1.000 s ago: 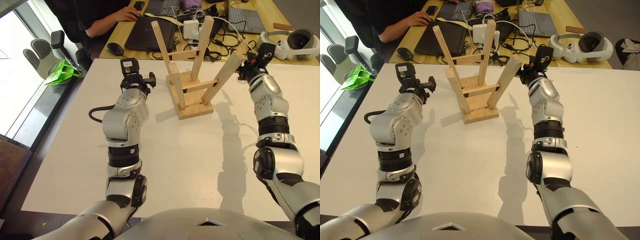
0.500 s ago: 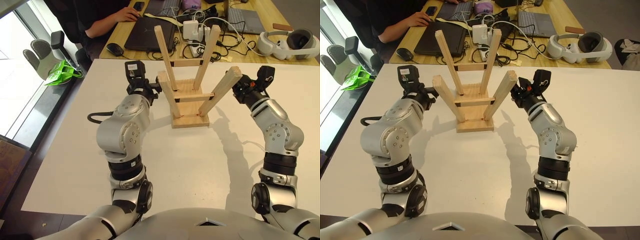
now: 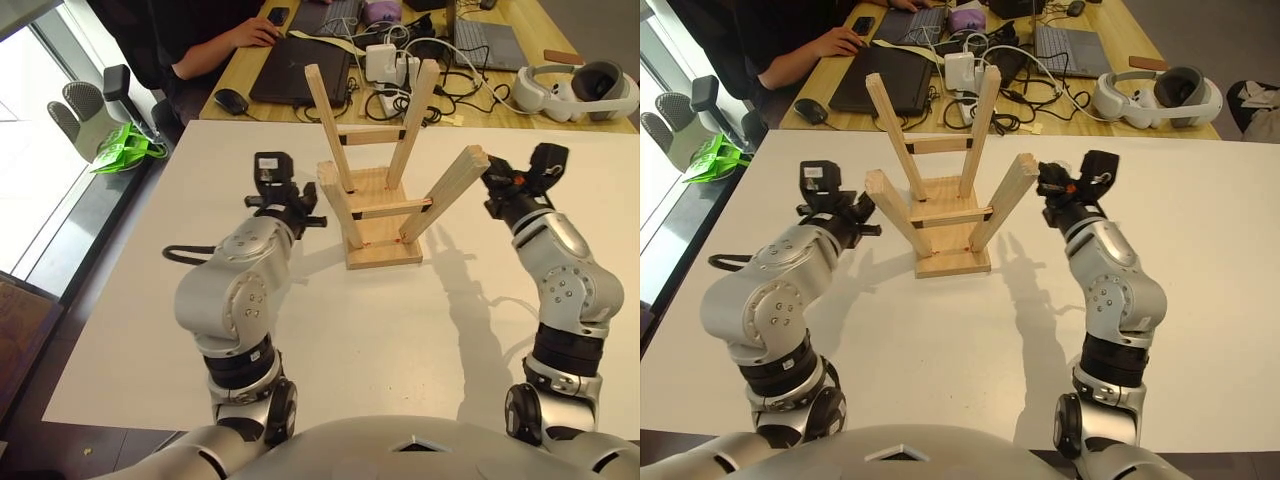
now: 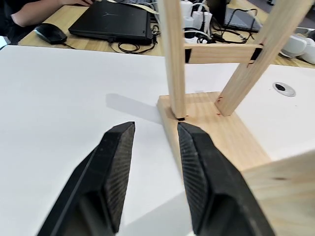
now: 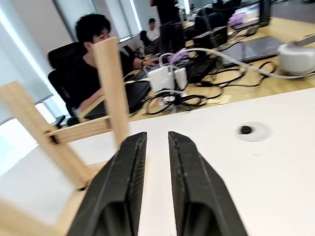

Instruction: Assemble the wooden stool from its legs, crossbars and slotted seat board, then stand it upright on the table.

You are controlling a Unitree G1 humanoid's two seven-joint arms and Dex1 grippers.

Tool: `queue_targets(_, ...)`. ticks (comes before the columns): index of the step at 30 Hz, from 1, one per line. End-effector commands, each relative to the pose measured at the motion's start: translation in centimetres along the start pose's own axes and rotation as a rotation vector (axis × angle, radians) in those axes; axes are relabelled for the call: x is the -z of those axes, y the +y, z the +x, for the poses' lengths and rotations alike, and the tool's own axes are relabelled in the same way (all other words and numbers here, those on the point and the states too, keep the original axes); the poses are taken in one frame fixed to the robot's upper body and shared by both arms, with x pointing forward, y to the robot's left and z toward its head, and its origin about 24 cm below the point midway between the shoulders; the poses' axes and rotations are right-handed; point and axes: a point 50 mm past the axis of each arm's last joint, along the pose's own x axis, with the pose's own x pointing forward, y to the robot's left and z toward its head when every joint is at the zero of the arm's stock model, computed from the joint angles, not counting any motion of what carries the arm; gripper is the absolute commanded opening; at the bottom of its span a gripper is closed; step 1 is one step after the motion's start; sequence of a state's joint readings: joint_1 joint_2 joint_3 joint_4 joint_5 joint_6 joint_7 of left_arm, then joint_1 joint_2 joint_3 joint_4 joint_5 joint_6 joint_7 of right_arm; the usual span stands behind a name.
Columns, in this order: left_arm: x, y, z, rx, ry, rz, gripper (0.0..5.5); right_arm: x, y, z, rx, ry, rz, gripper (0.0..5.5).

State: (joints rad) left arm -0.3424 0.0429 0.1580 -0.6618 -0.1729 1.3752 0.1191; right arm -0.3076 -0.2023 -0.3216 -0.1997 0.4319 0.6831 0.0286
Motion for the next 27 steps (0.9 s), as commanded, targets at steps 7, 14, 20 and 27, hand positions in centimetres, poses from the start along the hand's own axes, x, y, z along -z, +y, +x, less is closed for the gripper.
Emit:
queue_targets(7, -0.4, 3.5, 3.7, -0.297, -0.023, 0.053, 1.63, 1.4, -4.9, 4.1, 0.380, 0.076, -0.146, 0.84)
queue_targets(14, -1.9, -13.0, 1.1, 0.251, -0.064, 0.088, 1.63, 0.6, 12.4, 1.5, -0.419, 0.019, 0.017, 0.84)
queue_targets(20, -0.4, -9.8, 1.0, 0.147, -0.009, 0.099, 1.63, -0.2, 11.4, 0.3, -0.390, 0.030, -0.009, 0.84)
queue_targets(27, -2.2, -5.7, 1.8, -0.013, -0.094, 0.113, 1.63, 1.8, 8.1, 0.4, -0.255, 0.099, -0.118, 0.84)
